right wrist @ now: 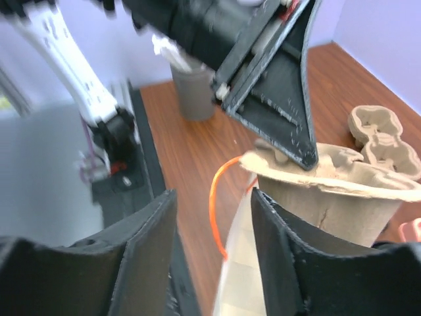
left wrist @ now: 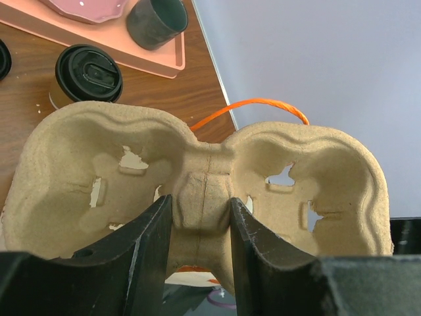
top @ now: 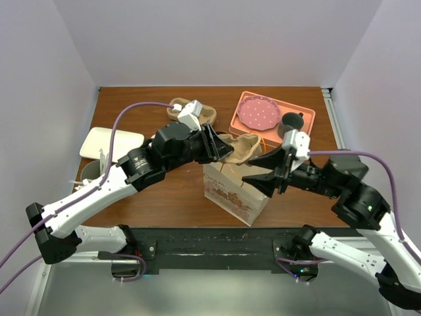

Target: Pack the takeout coffee

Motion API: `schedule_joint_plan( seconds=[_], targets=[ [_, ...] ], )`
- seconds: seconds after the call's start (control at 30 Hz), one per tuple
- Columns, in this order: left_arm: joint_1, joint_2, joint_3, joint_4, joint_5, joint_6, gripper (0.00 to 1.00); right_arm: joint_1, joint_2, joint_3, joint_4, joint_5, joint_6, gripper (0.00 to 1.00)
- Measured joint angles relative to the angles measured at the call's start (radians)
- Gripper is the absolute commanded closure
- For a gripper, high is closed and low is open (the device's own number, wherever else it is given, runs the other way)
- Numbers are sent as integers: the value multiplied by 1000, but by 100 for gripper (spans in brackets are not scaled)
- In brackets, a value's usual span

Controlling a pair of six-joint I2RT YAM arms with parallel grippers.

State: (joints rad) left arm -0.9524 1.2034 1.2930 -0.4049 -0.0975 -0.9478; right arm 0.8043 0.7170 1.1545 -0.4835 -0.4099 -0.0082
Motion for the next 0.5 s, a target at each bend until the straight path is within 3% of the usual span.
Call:
schedule_joint_plan(
  seconds=[0.17, 0.27, 0.43, 0.5],
  targets=[
    [0, 24, 19, -1, 10, 37, 71, 0, -42, 58, 5, 123, 182, 41],
    [0, 32, 26, -2, 13, 62, 70, 0, -50, 141, -48, 287, 327, 41],
    [0, 42, 38, -16, 13, 100, 71, 0, -6, 267, -192, 531, 502, 56],
    [0, 45, 46, -28, 12, 113, 71, 0, 20, 281, -251, 596, 534, 57]
  ],
)
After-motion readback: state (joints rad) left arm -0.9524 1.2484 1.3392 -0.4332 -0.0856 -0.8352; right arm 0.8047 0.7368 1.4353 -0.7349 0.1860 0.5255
